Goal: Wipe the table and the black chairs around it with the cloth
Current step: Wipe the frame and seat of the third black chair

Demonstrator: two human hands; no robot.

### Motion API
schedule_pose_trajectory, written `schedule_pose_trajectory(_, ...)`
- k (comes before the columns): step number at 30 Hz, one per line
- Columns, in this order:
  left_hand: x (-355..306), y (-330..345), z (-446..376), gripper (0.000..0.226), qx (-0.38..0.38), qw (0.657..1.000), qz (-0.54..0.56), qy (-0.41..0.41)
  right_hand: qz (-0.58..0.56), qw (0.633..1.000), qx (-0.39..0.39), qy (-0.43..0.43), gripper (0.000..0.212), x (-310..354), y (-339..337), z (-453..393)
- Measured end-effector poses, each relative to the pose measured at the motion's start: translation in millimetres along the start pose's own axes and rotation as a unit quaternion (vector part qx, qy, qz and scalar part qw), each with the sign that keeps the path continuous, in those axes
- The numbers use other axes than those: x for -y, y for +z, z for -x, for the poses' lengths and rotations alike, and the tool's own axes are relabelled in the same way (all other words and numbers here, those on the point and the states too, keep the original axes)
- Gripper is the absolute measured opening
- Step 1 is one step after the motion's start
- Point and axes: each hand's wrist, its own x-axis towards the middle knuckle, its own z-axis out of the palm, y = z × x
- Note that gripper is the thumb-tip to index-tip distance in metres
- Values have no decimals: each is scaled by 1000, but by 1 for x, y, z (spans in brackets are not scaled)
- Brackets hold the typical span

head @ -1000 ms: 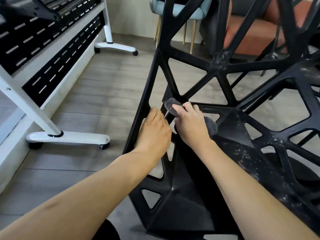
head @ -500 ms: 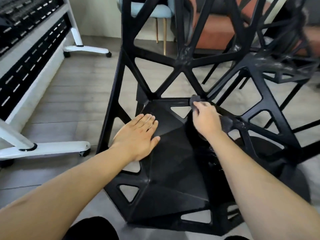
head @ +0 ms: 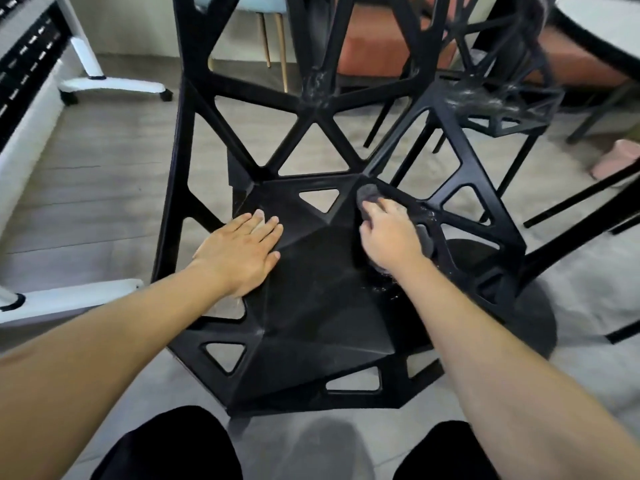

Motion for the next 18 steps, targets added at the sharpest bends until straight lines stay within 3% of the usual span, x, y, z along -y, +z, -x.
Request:
schedule_pose_trajectory(4,1,3,-6,61,-6,1000,1,-5,-75,991,18,-113,44,79,16,53)
schedule_pose_trajectory(7,-1,8,-8,63,-23,1000,-9,-3,-62,988,5,-144,44,79,17,59)
schedule_pose_trajectory(9,0,9,-8,64,-23,1000,-11,-1,-9,992,-30,-125,45,42,13,46)
schedule_pose_trajectory(13,3,10,-8,64,-20,1000,-7,-6,71,996,-55,16,37,-38,-3,27)
schedule_pose_trajectory(18,0,7,-10,60,-7,1000,-6,-16,66,997,-13,31,33,42,5,66)
